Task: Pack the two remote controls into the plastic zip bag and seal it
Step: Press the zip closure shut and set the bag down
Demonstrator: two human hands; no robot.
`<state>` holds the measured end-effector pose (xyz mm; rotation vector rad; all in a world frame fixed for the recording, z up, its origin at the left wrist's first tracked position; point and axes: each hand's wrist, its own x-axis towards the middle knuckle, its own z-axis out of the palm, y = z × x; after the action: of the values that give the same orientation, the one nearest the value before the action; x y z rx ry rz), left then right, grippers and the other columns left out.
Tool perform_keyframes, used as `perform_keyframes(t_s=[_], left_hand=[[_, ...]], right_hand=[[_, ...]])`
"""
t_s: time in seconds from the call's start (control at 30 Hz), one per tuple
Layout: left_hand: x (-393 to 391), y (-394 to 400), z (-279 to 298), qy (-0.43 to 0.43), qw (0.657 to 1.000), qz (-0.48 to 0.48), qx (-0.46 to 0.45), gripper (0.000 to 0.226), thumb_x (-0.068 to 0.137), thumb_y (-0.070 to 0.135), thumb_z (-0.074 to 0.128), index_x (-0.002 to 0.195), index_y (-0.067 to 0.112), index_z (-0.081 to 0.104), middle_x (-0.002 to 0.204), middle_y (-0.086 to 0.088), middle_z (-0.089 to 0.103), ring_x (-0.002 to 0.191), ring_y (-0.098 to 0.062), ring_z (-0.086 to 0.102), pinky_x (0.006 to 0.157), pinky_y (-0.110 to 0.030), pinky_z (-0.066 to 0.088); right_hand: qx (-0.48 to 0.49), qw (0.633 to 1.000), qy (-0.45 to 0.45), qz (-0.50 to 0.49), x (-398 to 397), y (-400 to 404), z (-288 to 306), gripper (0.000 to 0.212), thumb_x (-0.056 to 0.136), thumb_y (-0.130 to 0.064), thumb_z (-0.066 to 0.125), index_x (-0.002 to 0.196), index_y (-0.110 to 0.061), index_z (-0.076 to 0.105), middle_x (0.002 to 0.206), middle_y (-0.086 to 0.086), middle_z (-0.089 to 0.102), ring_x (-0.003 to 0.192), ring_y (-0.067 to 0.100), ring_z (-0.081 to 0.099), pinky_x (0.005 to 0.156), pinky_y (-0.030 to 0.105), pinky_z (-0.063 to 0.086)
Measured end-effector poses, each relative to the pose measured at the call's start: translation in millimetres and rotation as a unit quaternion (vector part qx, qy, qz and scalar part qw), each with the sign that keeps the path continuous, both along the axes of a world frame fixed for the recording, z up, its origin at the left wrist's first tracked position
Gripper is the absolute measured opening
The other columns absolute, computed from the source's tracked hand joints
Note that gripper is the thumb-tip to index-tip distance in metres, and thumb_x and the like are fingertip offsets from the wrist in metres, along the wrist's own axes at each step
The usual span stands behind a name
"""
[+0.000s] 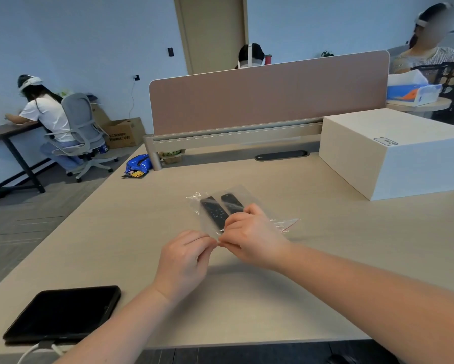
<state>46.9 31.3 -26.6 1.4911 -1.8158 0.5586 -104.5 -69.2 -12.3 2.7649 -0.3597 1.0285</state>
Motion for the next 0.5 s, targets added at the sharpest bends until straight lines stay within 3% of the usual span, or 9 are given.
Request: perform_keyframes(t_s=[0.1,0.37,0.5], left_hand=[[1,-1,0,0.000,1.000,-0.001,0.010,0.020,0.083,0.022,0.054,0.071,0.014,0.069,0.068,0.001,0.070,0.065,-0.016,0.058,0.061,-0.020,0.043],[2,-1,1,-0.043,0.998,-0.029,0.039,0.019,0.084,0.021,0.052,0.073,0.017,0.067,0.068,0.004,0.068,0.065,-0.015,0.056,0.058,-0.023,0.042],[-1,-4,4,-0.053,0.997,-0.010,0.057,0.021,0.085,0.024,0.050,0.071,0.019,0.065,0.066,0.004,0.066,0.063,-0.017,0.057,0.052,-0.030,0.045]], right_hand=[[-0.021,1.000,0.010,-0.004,0,1,0,0.032,0.083,-0.027,0.050,0.058,-0.020,0.068,0.053,-0.006,0.067,0.068,0.016,0.066,0.069,0.030,0.026],[-0.098,0.993,0.058,-0.007,-8,-5,-7,0.017,0.070,-0.009,0.070,0.059,-0.019,0.060,0.053,-0.005,0.062,0.070,0.019,0.063,0.067,0.031,0.029],[-0.127,0.989,0.078,-0.019,-20,-14,-5,0.018,0.075,-0.007,0.064,0.060,-0.016,0.057,0.054,-0.003,0.061,0.072,0.021,0.062,0.065,0.032,0.033]])
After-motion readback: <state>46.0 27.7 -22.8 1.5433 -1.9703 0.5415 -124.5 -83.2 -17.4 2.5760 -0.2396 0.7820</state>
